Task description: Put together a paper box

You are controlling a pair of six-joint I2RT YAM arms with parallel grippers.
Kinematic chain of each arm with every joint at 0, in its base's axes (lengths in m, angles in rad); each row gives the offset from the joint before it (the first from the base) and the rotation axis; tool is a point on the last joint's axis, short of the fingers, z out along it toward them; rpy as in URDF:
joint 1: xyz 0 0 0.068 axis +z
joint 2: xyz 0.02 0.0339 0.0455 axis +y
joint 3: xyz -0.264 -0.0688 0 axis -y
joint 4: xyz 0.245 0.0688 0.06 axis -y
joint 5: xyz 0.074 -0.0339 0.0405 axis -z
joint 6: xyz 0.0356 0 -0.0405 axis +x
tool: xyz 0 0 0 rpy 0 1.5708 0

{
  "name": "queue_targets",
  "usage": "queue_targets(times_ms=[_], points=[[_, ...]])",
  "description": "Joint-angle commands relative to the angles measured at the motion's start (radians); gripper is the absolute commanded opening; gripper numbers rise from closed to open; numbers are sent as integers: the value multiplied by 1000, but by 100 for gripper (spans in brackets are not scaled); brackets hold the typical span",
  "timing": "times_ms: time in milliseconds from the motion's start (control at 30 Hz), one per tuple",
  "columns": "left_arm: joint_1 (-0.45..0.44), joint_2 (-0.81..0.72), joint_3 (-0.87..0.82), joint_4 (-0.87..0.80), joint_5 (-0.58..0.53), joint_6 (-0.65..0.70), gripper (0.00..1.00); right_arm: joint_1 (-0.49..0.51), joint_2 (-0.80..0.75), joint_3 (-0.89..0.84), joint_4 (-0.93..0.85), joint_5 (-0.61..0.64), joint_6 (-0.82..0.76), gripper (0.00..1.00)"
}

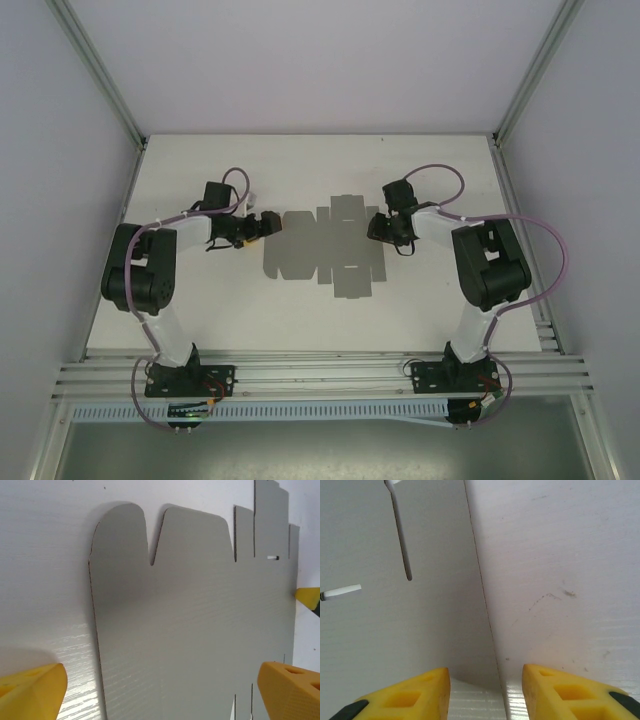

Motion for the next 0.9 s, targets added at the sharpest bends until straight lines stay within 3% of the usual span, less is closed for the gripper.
queue_targets(times_ms=[0,167,533,767,867], points=[[-46,73,27,-56,55,11,97,13,50,-7,15,-18,7,42],[-79,128,68,-58,163,-20,93,13,68,-35,39,-30,9,41],[-126,146,214,-193,167,-9,93,20,84,-80,112,-65,21,39],[-131,75,175,-68,270,-77,85,20,85,-94,146,-94,27,38],[-131,3,161,-37,273,-83,73,21,76,-104,154,-91,24,37]])
